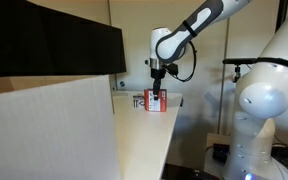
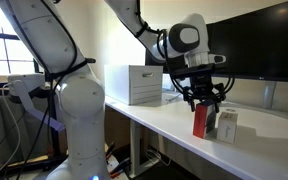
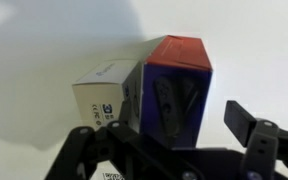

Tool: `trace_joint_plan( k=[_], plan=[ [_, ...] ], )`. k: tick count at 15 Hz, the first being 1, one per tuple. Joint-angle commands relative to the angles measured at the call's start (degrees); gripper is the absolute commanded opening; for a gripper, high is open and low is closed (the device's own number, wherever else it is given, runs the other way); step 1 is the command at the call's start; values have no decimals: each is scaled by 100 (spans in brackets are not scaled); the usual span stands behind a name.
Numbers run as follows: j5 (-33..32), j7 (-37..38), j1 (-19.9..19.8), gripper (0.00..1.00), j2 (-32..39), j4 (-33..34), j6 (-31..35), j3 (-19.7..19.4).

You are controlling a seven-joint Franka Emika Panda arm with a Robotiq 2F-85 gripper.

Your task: Remove the boxes from the storage box

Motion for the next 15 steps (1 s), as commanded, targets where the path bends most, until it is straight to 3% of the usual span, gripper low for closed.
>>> trace_joint_plan(
  k=[1, 4, 8, 12, 15],
  plan=[
    [-171, 5, -97, 100, -184, 55, -154, 160],
    [-259, 75, -19, 100, -453, 157, -336, 402],
    [-407, 357, 135, 100, -1053, 420, -800, 1035],
    [-330, 633, 658, 100, -1487, 854, -1454, 1757],
    [-210, 860, 1150, 100, -1436, 1308, -1845, 2238]
  ],
)
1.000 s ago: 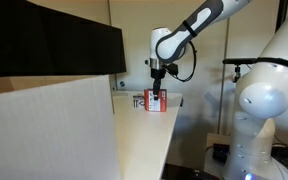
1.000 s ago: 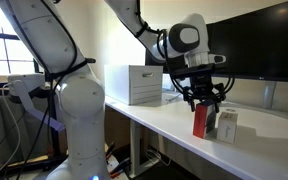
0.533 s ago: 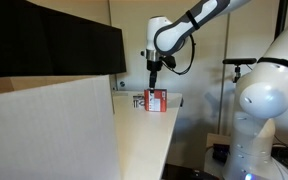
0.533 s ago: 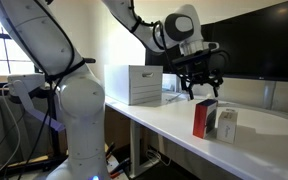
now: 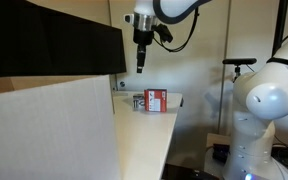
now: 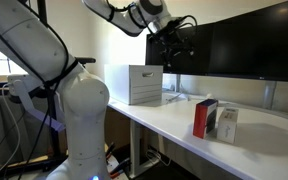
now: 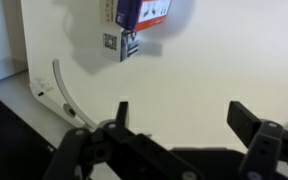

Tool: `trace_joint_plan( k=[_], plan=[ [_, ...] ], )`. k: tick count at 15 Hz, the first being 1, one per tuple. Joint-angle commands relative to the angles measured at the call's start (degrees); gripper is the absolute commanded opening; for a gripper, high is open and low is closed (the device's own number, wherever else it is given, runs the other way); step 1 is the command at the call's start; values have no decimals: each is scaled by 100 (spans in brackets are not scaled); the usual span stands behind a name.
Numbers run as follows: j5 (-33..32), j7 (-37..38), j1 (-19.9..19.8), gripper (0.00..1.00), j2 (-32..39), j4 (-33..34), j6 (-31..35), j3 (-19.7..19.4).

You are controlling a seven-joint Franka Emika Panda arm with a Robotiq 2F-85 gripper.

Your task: Remove the boxes from the storage box

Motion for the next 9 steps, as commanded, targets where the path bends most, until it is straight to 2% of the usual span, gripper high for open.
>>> trace_joint_plan(
  k=[1, 5, 9],
  plan=[
    [4, 323, 542, 100, 163, 583, -479, 493],
    [90, 384, 1026, 100, 724, 1401, -588, 844],
    [709, 110, 1556, 100, 1466, 2211, -396, 760]
  ],
)
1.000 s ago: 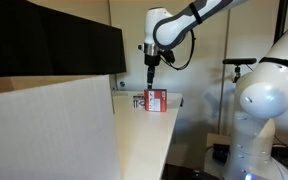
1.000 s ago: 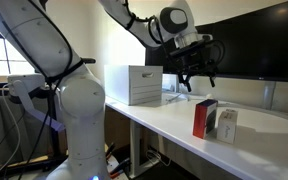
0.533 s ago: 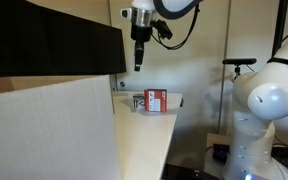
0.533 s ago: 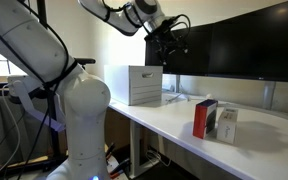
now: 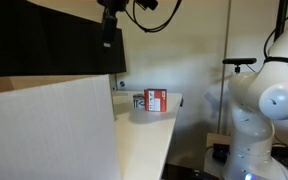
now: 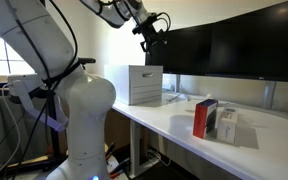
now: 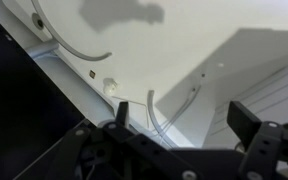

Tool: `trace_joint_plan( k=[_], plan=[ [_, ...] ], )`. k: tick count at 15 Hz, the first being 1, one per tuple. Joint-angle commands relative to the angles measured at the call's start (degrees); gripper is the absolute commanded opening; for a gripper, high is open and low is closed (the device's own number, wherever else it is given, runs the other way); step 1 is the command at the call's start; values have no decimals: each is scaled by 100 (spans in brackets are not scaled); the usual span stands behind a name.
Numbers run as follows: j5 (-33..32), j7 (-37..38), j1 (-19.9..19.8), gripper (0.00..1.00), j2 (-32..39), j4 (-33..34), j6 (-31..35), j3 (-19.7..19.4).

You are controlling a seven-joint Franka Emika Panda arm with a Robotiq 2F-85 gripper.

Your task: Remove the boxes from the storage box

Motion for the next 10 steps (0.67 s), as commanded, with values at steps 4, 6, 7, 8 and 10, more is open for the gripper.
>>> trace_joint_plan(
  k=[4, 6, 7, 8, 10],
  plan=[
    [987, -572, 769, 100, 1553, 1539, -27, 59],
    [1055, -726, 909, 100, 2001, 1964, -74, 197],
    [1050, -802, 960, 100, 2215, 2145, -66, 265],
    [1050, -876, 1007, 100, 2429, 2328, -60, 330],
    [1044, -1096, 1081, 100, 2878, 2675, -46, 448]
  ],
)
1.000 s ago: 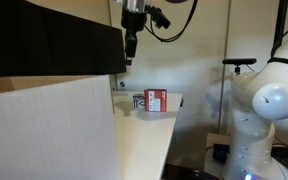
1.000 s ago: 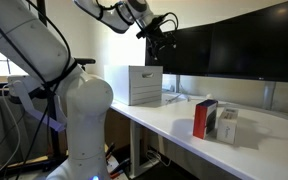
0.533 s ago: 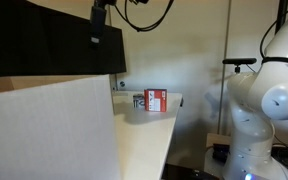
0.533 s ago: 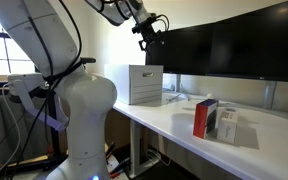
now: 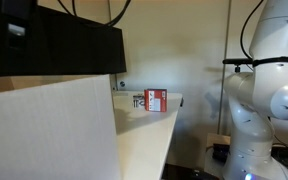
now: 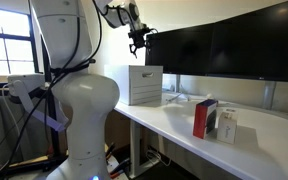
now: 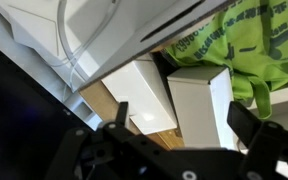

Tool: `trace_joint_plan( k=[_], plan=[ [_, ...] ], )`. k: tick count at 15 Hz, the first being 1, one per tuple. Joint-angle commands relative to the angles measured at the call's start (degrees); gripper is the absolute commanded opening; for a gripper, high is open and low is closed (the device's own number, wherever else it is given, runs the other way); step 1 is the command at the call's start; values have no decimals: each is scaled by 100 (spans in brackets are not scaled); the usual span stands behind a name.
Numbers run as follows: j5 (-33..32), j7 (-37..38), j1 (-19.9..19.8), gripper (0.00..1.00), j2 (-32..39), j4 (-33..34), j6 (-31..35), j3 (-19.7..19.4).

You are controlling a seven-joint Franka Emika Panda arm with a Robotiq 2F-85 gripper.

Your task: Remove the boxes from the storage box

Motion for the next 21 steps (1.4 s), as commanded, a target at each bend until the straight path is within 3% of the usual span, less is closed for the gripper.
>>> trace_joint_plan(
  k=[1, 10, 15, 21],
  plan=[
    [144, -616, 88, 100, 876, 775, -65, 173],
    [149, -2181, 252, 100, 2322, 1940, -274, 600],
    [240, -2729, 265, 100, 2400, 2091, -313, 715],
    [87, -2560, 334, 100, 2217, 1704, -136, 689]
  ],
)
